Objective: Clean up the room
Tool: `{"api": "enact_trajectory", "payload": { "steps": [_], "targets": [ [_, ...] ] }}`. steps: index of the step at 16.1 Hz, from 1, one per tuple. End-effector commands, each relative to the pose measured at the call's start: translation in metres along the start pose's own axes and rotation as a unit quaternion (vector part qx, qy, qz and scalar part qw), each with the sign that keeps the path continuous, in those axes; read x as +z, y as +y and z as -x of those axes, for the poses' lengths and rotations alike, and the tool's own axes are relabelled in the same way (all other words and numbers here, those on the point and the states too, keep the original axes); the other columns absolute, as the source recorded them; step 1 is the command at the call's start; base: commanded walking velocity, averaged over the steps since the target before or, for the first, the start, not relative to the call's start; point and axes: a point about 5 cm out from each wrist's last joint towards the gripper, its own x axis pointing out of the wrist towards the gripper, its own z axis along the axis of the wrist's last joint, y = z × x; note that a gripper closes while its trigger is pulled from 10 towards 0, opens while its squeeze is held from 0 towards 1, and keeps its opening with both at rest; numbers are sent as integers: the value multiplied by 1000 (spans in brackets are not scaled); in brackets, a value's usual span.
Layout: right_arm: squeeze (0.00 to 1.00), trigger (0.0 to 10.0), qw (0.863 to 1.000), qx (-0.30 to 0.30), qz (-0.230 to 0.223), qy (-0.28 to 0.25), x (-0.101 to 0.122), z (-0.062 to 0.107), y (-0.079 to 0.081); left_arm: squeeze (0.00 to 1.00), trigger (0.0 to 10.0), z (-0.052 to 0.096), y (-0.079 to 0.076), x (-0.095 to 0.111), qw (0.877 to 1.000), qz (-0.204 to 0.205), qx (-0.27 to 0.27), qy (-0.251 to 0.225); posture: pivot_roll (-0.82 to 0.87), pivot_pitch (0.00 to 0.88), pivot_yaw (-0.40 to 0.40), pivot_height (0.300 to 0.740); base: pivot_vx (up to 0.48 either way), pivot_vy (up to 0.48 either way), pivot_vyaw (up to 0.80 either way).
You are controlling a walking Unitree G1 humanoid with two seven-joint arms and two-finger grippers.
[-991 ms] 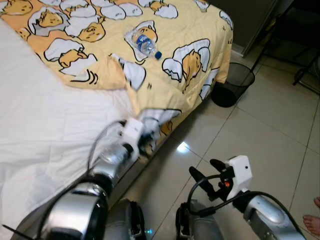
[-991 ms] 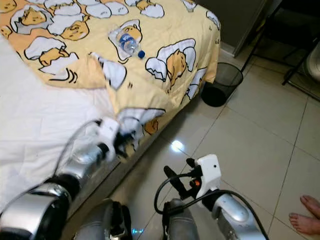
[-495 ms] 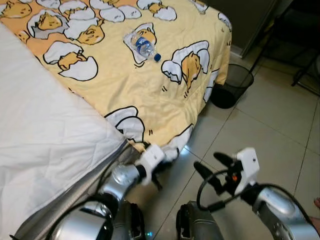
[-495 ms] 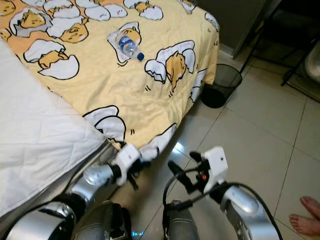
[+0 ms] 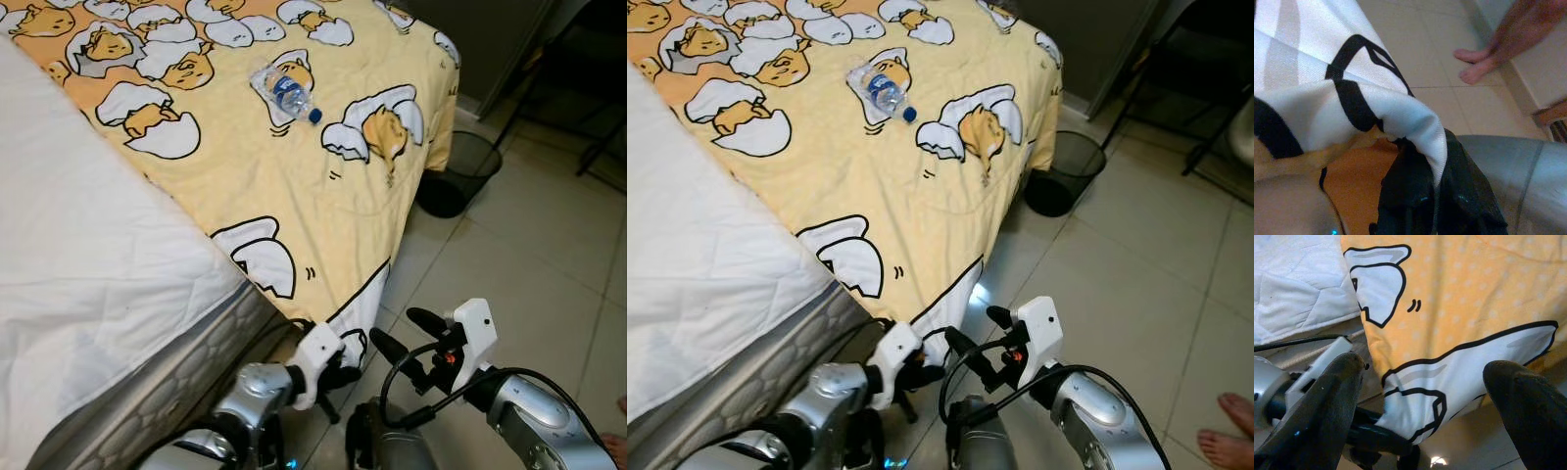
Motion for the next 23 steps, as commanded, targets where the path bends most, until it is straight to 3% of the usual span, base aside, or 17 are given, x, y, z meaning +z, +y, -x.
{"api": "enact_trajectory", "payload": {
  "steps": [1, 5, 6, 8, 9, 11, 12, 13, 14, 15, 16, 17, 18, 20, 21, 22, 23],
  "targets": [
    [0, 10000, 1000, 6, 2, 8, 0, 4, 1, 961, 10000, 0, -5, -14, 999, 27, 11, 29, -198, 136, -51, 684, 0, 0, 0],
    [0, 10000, 1000, 17, 3, 17, -4, 2, 4, 1000, 10000, -1, -9, -28, 982, 176, 47, 44, -185, 136, -58, 684, 0, 0, 0],
    [0, 10000, 1000, 19, 4, 16, -4, -1, 6, 1000, 10000, 2, -14, -40, 978, 192, 51, 55, -177, 132, -52, 684, 0, 0, 0],
    [0, 10000, 1000, 2, 5, -2, -3, -7, 5, 1000, 10000, 12, -8, -48, 984, 156, 70, 51, -161, 118, -38, 684, 0, 0, 0],
    [0, 10000, 999, -28, 10, -19, 0, -9, 1, 1000, 10000, 21, 8, -41, 985, 136, 102, 19, -150, 105, -28, 684, 0, 0, 0],
    [0, 10000, 998, -48, 0, -29, -1, -11, -2, 1000, 10000, 29, 20, -34, 985, 118, 127, -11, -138, 93, -21, 684, 0, 0, 0],
    [0, 10000, 993, -99, 4, -59, 1, -21, -7, 1000, 10000, 70, 61, 9, 961, 57, 223, -155, -90, 30, -3, 684, 0, 0, 0],
    [0, 10000, 990, -120, 13, -67, 3, -25, -10, 1000, 10000, 81, 68, 21, 949, 42, 250, -189, -83, 16, 0, 684, 0, 0, 0],
    [0, 10000, 979, -178, 37, -89, 11, -30, -21, 1000, 10000, 96, 79, 49, 920, 18, 302, -249, -62, 0, 6, 684, 0, 0, 0],
    [0, 10000, 963, -228, 51, -134, 29, -36, -30, 1000, 10000, 118, 90, 88, 863, -16, 393, -317, -57, 0, 8, 684, 0, 0, 0],
    [0, 10000, 955, -239, 67, -161, 44, -41, -33, 1000, 10000, 130, 99, 107, 821, -19, 461, -338, -52, 0, 13, 684, 0, 0, 0],
    [0, 10000, 948, -250, 66, -188, 57, -45, -38, 1000, 10000, 128, 100, 115, 809, -6, 476, -345, -46, 0, 10, 684, 0, 0, 0],
    [0, 10000, 941, -274, 62, -191, 60, -47, -46, 1000, 10000, 117, 99, 107, 820, 11, 476, -318, -57, 0, 7, 684, 0, 0, 0],
    [0, 10000, 932, -310, 60, -179, 58, -45, -56, 1000, 10000, 113, 99, 99, 829, 28, 474, -295, -66, 0, 2, 684, 0, 0, 0],
    [0, 10000, 923, -335, 53, -184, 58, -41, -63, 1000, 10000, 109, 99, 90, 841, 24, 478, -253, -71, 0, 2, 684, 0, 0, 0],
    [1000, 10000, 921, -337, 51, -187, 56, -41, -64, 1000, 10000, 107, 99, 89, 843, 19, 481, -242, -71, 0, 2, 684, 0, 0, 0],
    [1000, 10000, 922, -335, 44, -190, 52, -39, -66, 1000, 10000, 102, 96, 87, 849, 17, 477, -227, -77, 0, 3, 684, 0, 0, 0]
  ]
}}
